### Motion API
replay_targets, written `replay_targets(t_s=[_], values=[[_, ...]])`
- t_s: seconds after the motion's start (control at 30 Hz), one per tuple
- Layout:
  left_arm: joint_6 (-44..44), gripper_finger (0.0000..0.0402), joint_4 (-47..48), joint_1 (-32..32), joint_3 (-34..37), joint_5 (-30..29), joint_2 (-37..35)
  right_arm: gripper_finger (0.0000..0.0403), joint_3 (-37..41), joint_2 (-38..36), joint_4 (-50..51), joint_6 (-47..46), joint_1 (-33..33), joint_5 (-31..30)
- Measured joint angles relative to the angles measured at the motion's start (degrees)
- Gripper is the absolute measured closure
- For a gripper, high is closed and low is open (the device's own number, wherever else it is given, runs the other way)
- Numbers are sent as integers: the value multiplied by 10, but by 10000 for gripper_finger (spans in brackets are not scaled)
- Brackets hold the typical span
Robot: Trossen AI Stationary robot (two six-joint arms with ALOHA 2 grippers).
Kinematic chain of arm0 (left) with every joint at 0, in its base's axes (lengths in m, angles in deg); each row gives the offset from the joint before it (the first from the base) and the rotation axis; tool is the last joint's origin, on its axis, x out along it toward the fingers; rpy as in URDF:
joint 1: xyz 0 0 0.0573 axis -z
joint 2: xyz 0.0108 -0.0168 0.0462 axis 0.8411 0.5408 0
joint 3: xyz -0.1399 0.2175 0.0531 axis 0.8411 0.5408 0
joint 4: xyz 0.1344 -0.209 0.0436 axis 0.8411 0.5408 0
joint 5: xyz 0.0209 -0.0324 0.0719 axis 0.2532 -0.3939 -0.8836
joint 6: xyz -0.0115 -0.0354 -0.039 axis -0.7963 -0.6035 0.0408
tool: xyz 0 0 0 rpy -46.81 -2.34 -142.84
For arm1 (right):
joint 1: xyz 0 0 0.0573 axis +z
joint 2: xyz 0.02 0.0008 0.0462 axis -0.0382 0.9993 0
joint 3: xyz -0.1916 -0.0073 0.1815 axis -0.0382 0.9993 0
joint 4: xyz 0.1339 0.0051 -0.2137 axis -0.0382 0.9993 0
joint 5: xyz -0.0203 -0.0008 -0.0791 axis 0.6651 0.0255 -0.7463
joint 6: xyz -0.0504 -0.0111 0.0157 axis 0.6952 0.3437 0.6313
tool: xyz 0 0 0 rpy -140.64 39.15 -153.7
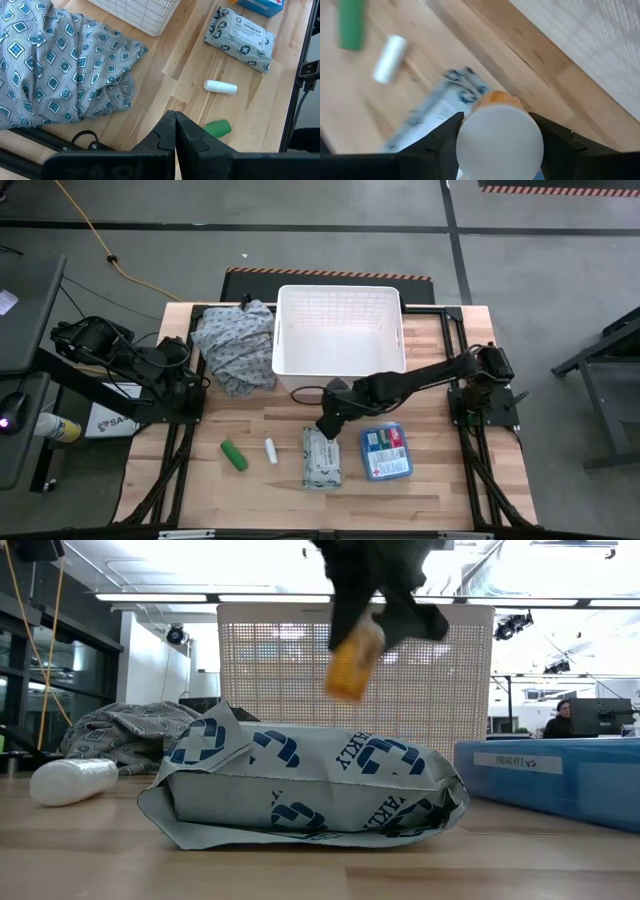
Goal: Pick & place medical supplies in basket/bin
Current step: Put the orange pill bottle in the white bin
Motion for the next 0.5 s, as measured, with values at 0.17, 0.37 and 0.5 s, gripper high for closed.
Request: replay_targets(t_s=[0.17,0.37,0.5], values=[[0,362,0,0,0,0,0,199,-79,0,34,28,0,5],[0,362,0,0,0,0,0,200,-183,0,96,57,0,0],[0,362,0,0,0,0,0,206,-249,0,141,77,-2,0]])
